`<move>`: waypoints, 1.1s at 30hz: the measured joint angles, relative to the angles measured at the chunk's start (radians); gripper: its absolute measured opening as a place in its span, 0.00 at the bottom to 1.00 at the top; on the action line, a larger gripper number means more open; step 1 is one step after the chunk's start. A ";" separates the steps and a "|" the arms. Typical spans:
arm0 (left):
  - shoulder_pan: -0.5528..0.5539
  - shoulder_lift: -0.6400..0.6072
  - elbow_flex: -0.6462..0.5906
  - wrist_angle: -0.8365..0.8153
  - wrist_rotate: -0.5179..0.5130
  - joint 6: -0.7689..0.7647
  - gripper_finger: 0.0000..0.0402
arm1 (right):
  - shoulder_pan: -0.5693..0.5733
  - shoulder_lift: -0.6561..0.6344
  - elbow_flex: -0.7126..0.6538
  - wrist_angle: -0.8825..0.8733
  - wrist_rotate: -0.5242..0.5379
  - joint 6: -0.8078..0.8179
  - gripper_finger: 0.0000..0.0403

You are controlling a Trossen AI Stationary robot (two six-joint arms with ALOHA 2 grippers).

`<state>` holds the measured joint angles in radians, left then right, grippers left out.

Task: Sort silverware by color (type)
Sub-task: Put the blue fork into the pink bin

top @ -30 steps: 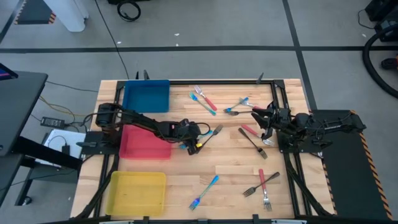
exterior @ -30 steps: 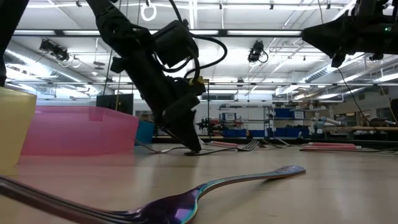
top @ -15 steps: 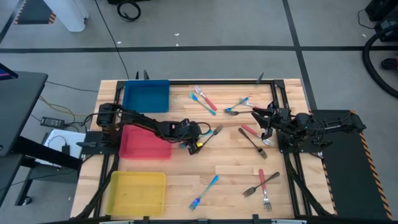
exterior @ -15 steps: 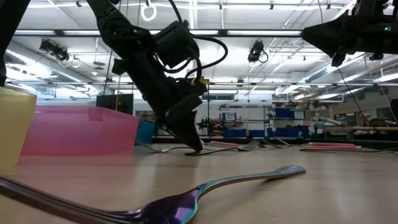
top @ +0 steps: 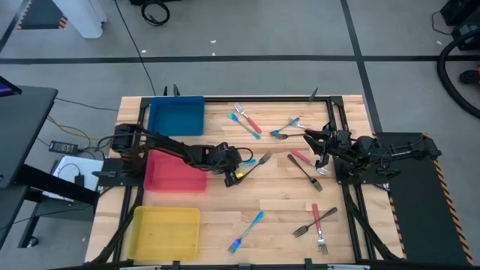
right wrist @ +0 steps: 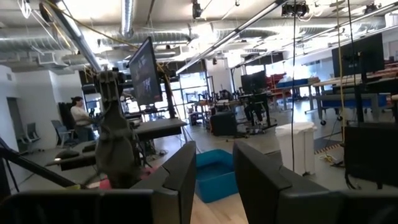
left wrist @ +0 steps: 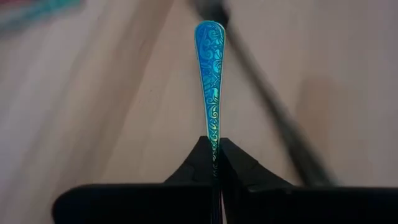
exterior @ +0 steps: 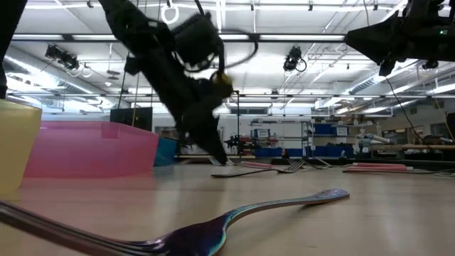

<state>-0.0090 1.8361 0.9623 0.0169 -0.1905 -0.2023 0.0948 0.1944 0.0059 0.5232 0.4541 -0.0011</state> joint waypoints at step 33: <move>-0.008 -0.450 0.222 -0.916 -0.033 -0.006 0.03 | 0.000 0.014 0.000 -0.024 -0.006 0.028 0.28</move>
<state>-0.0170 1.3860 1.1838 -0.8991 -0.2237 -0.2080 0.0948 0.2084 0.0063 0.4992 0.4479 0.0270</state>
